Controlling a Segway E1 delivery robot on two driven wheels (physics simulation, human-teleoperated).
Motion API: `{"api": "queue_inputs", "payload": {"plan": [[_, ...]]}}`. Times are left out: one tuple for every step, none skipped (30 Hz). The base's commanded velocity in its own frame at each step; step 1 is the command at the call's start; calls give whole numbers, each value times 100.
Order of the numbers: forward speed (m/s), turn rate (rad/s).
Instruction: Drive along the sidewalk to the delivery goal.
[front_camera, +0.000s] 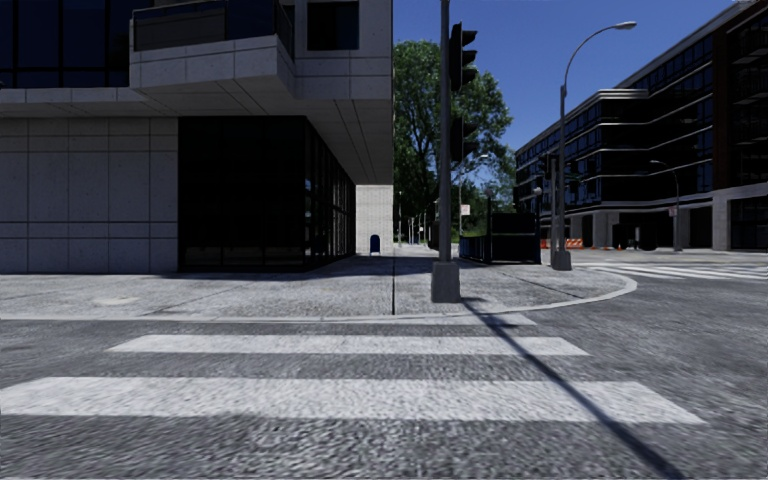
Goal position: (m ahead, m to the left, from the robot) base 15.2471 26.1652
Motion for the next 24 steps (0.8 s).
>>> {"api": "queue_inputs", "payload": {"plan": [[200, 0], [200, 0], [200, 0], [200, 0], [200, 0], [200, 0], [200, 0], [200, 0], [200, 0], [200, 0], [200, 0], [200, 0], [200, 0], [200, 0], [200, 0], [200, 0], [200, 0], [200, 0], [200, 0], [200, 0], [200, 0], [200, 0], [200, 0], [196, 0]]}}
